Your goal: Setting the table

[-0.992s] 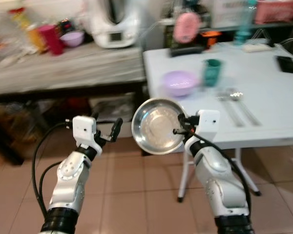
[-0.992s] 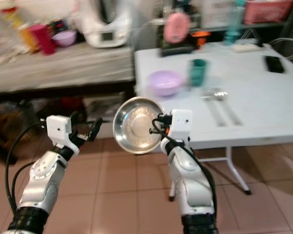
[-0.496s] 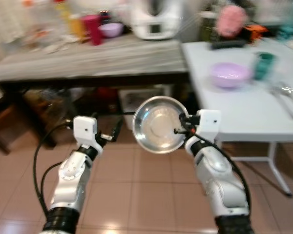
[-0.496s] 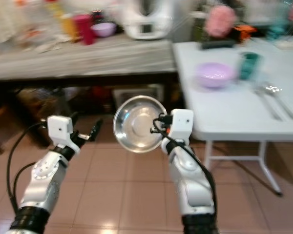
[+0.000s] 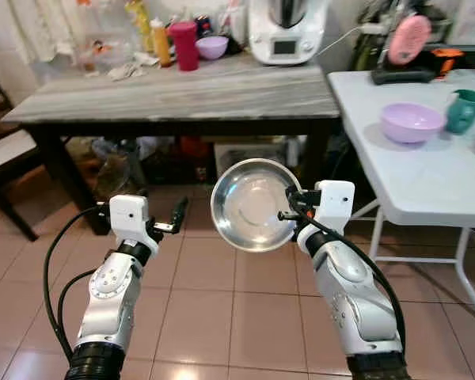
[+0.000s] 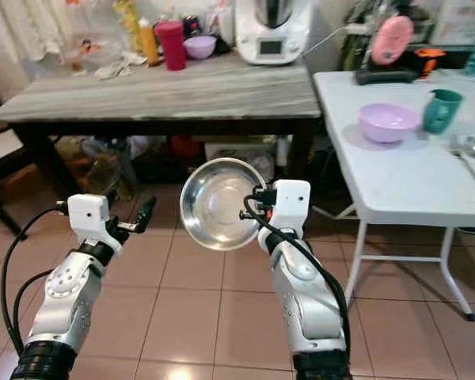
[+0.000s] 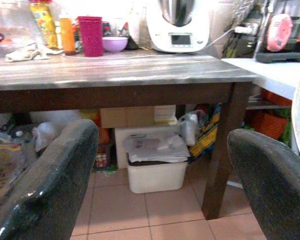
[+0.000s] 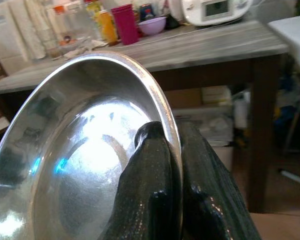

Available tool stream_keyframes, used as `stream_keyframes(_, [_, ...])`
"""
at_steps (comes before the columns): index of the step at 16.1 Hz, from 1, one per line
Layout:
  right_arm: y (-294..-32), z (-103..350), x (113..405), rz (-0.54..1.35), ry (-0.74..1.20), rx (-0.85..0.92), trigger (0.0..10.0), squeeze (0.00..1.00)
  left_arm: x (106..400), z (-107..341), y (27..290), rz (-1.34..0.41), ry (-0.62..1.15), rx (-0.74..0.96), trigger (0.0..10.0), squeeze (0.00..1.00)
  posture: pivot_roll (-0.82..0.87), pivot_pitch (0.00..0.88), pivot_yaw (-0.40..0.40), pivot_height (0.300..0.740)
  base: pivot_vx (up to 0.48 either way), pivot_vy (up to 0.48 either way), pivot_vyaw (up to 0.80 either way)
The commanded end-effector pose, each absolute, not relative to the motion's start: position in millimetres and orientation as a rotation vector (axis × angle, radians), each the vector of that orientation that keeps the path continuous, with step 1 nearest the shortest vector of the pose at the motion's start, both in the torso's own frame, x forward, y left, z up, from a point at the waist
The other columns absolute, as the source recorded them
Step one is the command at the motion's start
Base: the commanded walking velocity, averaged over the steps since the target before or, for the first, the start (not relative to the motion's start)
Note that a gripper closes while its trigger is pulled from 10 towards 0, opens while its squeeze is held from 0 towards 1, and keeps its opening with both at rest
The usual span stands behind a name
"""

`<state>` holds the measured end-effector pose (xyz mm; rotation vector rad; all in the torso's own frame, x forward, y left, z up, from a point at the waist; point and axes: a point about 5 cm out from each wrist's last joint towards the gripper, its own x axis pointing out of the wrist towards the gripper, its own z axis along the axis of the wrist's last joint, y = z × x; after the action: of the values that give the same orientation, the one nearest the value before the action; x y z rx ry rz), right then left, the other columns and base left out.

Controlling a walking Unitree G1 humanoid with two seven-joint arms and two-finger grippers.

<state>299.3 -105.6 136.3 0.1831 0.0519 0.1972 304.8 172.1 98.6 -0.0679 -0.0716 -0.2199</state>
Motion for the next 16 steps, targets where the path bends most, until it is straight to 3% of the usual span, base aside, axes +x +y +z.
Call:
stream_keyframes(1, [-107.6,140.5,297.3,0.2,0.024,0.175,10.0,0.0,306.9,105.4,171.8,-0.222,-0.093,-0.068,10.0,0.0,-0.24,0.015,0.07,0.74,0.341,0.0,0.0])
stream_keyframes(9, [-111.4,142.9,296.0,0.171,-0.005,0.177,10.0,0.0,305.3,107.0,159.0,-0.268,-0.101,-0.083,10.0,0.0,-0.24,0.016,0.081,0.74,0.399,0.0,0.11])
stream_keyframes(16, [-115.8,141.7,295.3,0.158,-0.006,0.171,10.0,0.0,303.8,106.4,156.5,-0.275,-0.098,-0.091,10.0,0.0,-0.23,0.021,0.074,0.74,0.48,0.0,0.59])
